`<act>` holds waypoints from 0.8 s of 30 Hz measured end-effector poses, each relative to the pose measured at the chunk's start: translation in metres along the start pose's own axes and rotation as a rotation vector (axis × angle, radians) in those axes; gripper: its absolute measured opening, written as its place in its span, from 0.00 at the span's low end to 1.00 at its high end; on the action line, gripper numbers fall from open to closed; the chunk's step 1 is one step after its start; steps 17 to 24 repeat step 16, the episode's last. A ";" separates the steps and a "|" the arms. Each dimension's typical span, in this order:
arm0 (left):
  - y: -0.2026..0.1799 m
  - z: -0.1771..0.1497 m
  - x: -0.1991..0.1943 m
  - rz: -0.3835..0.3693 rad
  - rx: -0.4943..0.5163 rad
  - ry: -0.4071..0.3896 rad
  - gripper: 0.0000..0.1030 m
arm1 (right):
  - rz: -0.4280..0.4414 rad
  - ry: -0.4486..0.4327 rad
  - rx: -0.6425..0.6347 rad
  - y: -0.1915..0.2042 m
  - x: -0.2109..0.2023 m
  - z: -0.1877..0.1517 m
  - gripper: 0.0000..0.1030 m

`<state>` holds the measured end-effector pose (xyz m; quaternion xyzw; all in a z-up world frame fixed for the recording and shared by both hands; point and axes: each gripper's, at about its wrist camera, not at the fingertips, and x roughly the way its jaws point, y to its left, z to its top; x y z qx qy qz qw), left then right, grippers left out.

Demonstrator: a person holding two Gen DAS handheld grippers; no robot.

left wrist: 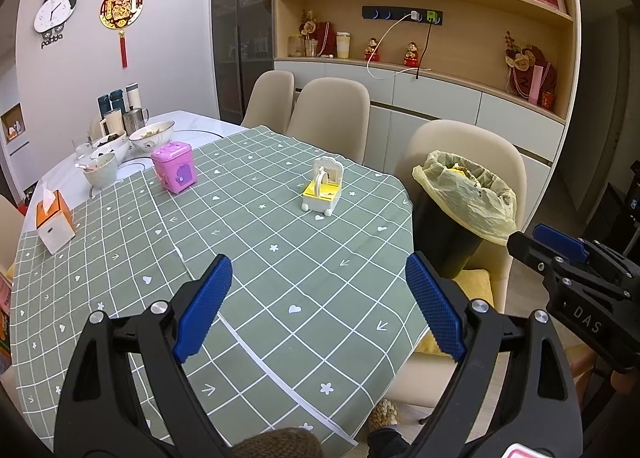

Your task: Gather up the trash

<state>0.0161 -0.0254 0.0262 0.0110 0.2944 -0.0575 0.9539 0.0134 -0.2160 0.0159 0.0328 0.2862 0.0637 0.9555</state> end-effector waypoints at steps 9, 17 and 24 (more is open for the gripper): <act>0.002 -0.001 0.012 -0.024 0.004 0.019 0.81 | -0.006 0.013 -0.007 0.001 0.008 0.002 0.42; 0.086 -0.007 0.083 0.169 -0.207 0.202 0.81 | 0.039 0.116 -0.088 0.012 0.065 0.013 0.42; 0.086 -0.007 0.083 0.169 -0.207 0.202 0.81 | 0.039 0.116 -0.088 0.012 0.065 0.013 0.42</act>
